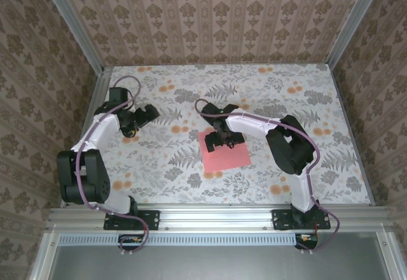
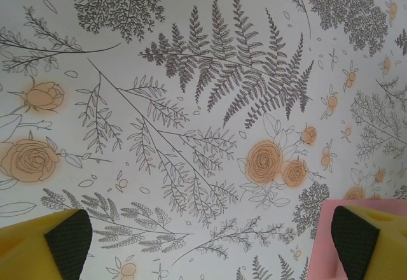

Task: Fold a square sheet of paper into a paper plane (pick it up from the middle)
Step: Fold the square sheet of paper in half at the center of the table.

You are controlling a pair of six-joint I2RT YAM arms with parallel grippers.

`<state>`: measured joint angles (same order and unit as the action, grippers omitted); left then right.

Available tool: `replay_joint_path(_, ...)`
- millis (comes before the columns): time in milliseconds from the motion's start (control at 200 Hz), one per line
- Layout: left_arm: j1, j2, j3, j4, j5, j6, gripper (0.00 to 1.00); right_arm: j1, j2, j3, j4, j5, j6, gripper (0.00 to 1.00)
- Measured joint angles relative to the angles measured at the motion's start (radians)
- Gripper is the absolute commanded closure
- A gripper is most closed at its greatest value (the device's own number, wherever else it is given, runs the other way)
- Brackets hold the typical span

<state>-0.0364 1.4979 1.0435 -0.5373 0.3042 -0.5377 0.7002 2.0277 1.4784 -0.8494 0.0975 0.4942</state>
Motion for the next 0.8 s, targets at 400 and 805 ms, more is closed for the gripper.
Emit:
replay_joint_path(400,-0.016,0.015,0.000,0.008,0.002,0.000,0.00,0.000,0.012,0.023,-0.016,-0.035,0.045,0.00)
replay_joint_path(805,-0.028,0.032,0.000,0.012,0.003,0.000,0.00,0.000,0.061,0.032,-0.015,-0.047,0.060,0.02)
